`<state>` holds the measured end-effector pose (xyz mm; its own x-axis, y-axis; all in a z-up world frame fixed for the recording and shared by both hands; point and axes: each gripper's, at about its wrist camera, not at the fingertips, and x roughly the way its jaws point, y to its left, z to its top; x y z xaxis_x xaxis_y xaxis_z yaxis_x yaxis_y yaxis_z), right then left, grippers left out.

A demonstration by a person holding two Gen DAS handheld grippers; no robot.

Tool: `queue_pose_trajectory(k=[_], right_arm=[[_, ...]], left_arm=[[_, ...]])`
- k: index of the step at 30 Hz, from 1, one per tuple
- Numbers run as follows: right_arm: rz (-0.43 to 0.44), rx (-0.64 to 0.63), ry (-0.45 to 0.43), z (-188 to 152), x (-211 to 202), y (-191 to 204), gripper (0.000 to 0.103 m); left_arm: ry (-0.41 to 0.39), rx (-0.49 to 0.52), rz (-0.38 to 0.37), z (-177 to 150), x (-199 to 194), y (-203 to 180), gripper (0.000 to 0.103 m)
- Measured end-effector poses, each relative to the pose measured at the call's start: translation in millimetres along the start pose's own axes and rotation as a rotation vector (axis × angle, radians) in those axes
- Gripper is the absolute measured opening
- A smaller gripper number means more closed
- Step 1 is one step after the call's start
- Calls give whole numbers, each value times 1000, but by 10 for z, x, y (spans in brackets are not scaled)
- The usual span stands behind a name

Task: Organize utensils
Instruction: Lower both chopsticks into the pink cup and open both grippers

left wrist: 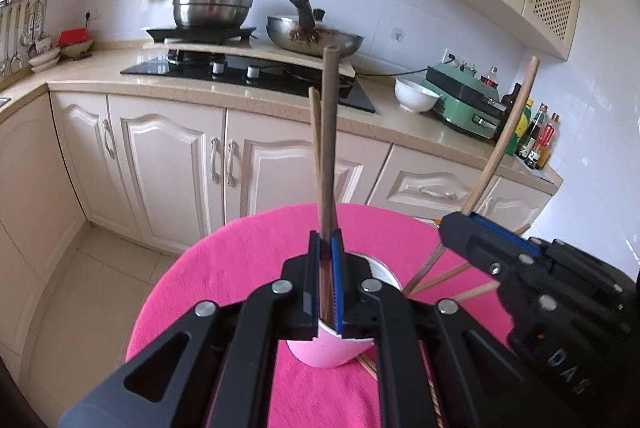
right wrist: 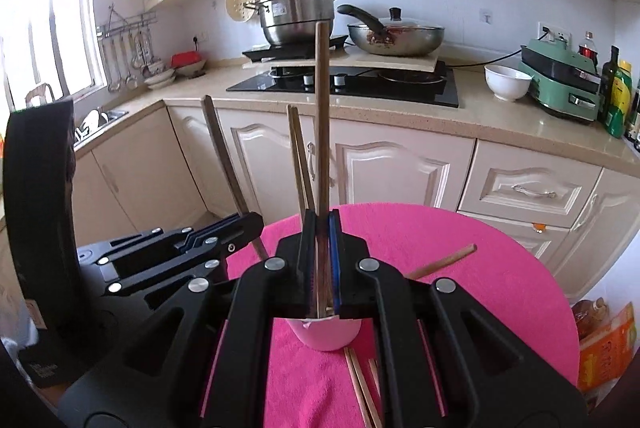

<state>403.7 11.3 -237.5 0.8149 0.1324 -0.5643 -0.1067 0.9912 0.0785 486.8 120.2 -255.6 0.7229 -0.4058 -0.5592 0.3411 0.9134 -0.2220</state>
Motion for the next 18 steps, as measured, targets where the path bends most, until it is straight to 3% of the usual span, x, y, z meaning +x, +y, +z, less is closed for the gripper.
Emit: queue_pose_trajectory(k=[4, 6, 7, 14, 18], right_arm=[[2, 1, 17, -31, -3, -5, 7], [4, 3, 26, -41, -3, -15, 7], [9, 8, 34, -46, -3, -14, 7], [21, 19, 51, -21, -88, -33, 8], [23, 28, 38, 11, -210, -85, 21]], left_arm=[[13, -11, -6, -4, -41, -2, 7], [11, -20, -9, -6, -79, -4, 12], [9, -23, -7, -3, -97, -5, 20], [25, -58, -2, -21, -205, -28, 29], [37, -89, 5, -29, -300, -47, 33]])
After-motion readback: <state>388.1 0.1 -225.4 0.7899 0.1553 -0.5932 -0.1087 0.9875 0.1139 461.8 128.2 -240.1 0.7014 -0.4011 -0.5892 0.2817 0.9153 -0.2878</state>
